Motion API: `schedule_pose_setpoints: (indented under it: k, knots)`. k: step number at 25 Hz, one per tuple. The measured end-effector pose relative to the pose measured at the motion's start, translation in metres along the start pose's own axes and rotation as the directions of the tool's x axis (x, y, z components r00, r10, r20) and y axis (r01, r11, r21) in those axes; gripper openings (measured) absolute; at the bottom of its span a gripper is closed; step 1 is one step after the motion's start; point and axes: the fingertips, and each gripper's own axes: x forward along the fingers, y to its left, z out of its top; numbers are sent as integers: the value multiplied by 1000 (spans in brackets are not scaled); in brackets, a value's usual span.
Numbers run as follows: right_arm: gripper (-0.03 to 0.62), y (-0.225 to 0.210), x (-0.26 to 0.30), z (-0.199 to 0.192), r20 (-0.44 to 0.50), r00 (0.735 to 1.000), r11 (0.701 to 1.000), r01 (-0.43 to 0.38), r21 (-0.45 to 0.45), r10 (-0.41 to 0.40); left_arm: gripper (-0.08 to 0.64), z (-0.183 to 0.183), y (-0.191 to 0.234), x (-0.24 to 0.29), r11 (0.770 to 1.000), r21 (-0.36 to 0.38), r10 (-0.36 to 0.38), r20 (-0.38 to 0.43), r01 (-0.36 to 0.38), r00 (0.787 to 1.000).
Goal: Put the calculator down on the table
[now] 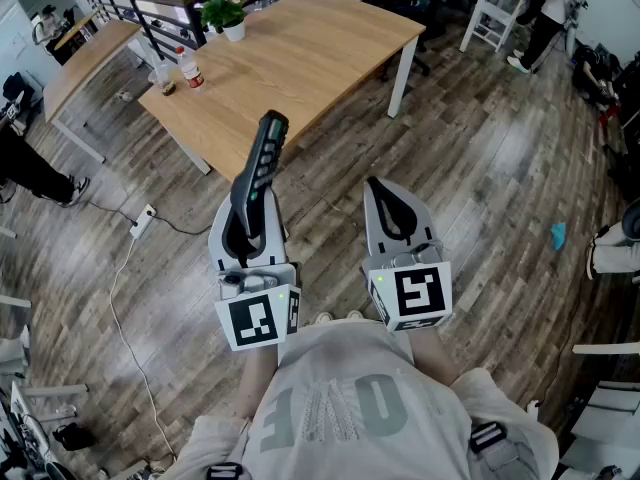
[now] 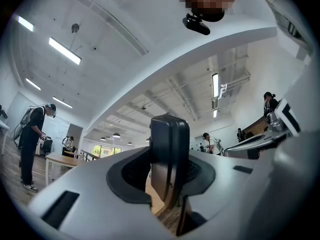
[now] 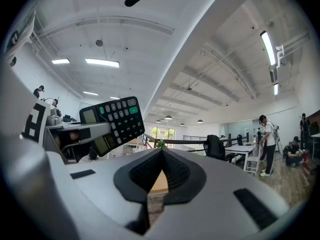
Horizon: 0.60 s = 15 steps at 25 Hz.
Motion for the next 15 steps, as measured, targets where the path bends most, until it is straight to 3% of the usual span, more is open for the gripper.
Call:
schedule_pose_setpoints:
  k: [12,15]
  knots:
    - [18,4,-7,-6,-32,999,1000,13,-11,-14,121,8,1,-1,1000,-19,-23,18,23,1000]
    - [20,11,-3,-2,-28,1000,998,9,-65,-11,121,9,4,2,999,-31,-37,29,38,999]
